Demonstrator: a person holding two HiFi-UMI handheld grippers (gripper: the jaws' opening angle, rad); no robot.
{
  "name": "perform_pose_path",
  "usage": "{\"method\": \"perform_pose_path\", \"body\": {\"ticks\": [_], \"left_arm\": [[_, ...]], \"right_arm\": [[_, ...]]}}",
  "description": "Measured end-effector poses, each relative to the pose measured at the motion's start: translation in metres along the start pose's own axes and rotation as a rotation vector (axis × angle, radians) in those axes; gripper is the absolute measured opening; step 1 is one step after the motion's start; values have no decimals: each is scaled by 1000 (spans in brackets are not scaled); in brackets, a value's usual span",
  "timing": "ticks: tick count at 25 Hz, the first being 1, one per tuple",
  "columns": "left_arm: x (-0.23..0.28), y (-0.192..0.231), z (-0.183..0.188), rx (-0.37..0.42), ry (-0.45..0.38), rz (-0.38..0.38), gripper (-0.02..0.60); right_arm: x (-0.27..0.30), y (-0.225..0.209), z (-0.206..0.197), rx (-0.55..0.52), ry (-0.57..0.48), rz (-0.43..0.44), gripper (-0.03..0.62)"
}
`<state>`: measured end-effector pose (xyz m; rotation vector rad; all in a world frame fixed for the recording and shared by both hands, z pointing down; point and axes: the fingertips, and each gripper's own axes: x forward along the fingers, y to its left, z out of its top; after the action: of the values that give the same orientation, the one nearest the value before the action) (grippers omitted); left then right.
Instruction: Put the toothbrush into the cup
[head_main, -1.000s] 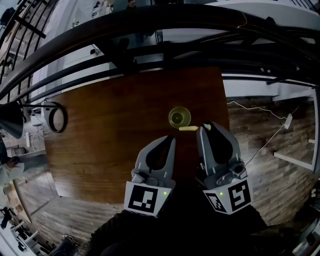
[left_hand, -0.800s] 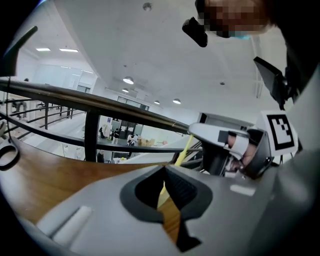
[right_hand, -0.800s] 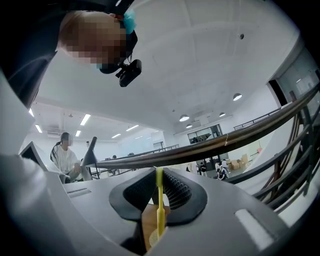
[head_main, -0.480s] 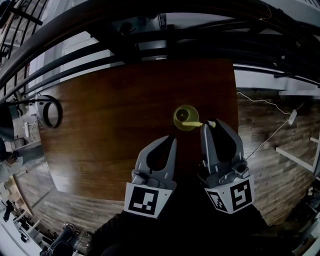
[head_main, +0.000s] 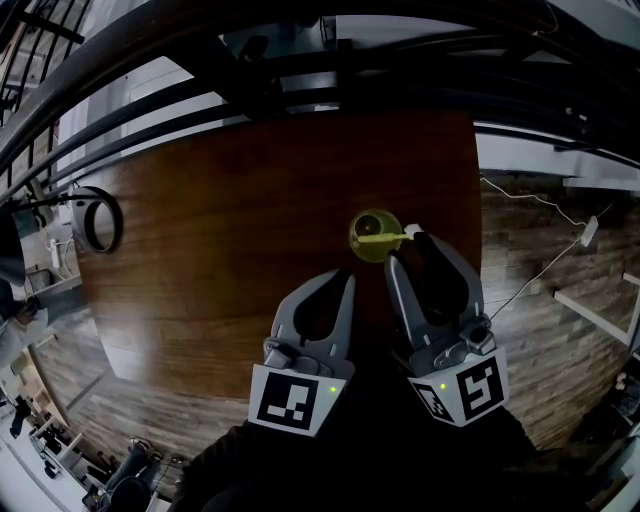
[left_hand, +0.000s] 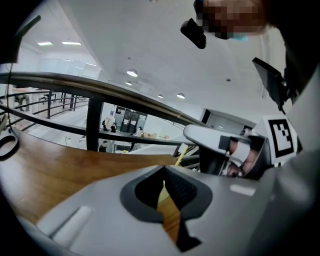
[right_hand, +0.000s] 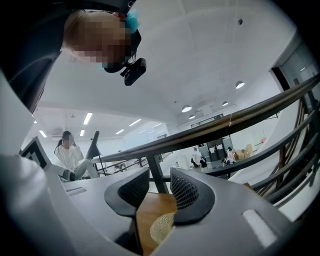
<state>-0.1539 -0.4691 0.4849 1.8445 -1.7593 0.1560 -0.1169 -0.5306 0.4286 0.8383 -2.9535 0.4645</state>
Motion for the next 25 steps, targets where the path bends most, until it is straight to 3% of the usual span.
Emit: {"method": "perform_pose_path", "body": {"ticks": [9, 16, 21, 25], "left_arm": [[-18, -9, 16, 29, -46, -7, 9], [-60, -23, 28, 76, -115, -1, 9], [-100, -42, 48, 138, -186, -23, 8], [-137, -61, 46, 200, -239, -50, 9]], "right_arm": [[-12, 15, 20, -21, -41, 7, 132], [-46, 51, 36, -38, -97, 18, 113], [-80, 68, 44, -36, -80, -70, 9], [-119, 91, 42, -37, -109, -115, 2]]}}
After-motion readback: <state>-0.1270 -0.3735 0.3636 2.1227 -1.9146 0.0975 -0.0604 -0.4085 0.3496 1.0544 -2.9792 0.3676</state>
